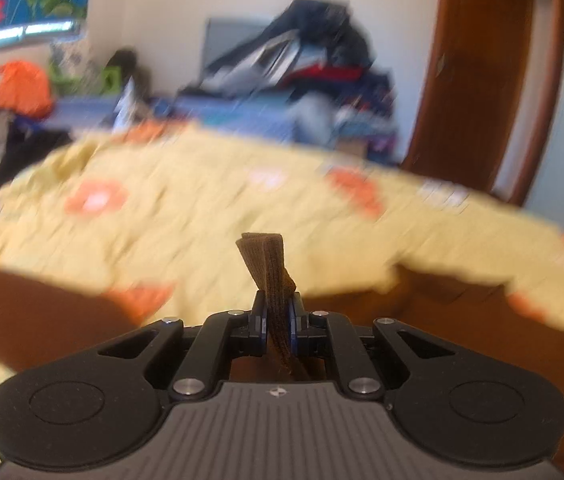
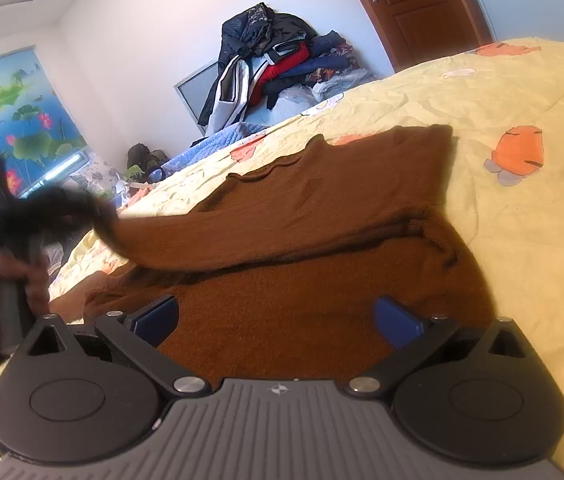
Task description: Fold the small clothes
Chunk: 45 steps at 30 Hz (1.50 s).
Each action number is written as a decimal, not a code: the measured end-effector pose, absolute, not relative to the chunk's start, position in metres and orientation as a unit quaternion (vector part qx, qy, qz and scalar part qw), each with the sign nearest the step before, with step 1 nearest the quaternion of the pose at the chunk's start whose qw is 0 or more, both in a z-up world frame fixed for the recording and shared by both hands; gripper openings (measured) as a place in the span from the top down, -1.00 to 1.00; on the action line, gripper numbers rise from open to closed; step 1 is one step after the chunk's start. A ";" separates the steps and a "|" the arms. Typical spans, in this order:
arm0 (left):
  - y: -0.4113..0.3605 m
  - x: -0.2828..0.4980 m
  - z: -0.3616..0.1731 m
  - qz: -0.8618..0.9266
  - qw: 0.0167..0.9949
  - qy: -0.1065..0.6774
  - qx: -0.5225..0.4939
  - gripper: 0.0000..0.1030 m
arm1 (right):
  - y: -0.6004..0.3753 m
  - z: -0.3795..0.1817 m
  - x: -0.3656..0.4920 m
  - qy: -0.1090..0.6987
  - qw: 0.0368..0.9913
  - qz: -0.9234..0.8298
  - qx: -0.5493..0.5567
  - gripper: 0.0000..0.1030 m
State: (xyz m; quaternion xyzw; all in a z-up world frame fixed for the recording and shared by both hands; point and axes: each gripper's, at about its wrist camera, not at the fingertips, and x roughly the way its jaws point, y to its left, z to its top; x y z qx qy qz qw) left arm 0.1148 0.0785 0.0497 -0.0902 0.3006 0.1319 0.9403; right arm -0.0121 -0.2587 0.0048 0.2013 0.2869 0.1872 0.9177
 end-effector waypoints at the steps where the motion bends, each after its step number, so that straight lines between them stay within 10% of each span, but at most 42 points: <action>1: 0.082 0.119 0.036 0.121 0.934 0.326 -0.083 0.81 | -0.259 0.005 -0.012 0.287 0.918 0.187 0.202 -1.00; 7: 0.084 0.083 0.050 0.126 0.937 0.315 -0.088 0.56 | -0.267 0.025 -0.001 0.299 0.913 0.185 0.208 -1.00; 11: 0.071 0.046 0.091 0.105 0.971 0.197 -0.086 -0.94 | -0.267 0.069 0.041 0.252 0.933 0.179 0.182 -1.00; 18: 0.034 0.109 0.029 0.015 0.927 0.368 -0.075 -0.91 | -0.221 0.021 0.155 0.382 0.918 0.105 0.014 -1.00; 32: 0.261 -0.007 0.050 0.205 0.897 0.186 -0.343 -0.95 | -0.226 0.007 0.136 0.328 0.939 0.104 -0.030 -1.00; 40: 0.411 -0.058 0.018 0.315 0.770 0.101 -0.546 -0.83 | -0.225 0.006 0.136 0.325 0.940 0.098 -0.033 -1.00; 45: 0.410 -0.014 0.008 0.313 0.779 0.174 -0.515 0.82 | -0.225 0.006 0.136 0.326 0.940 0.098 -0.031 -1.00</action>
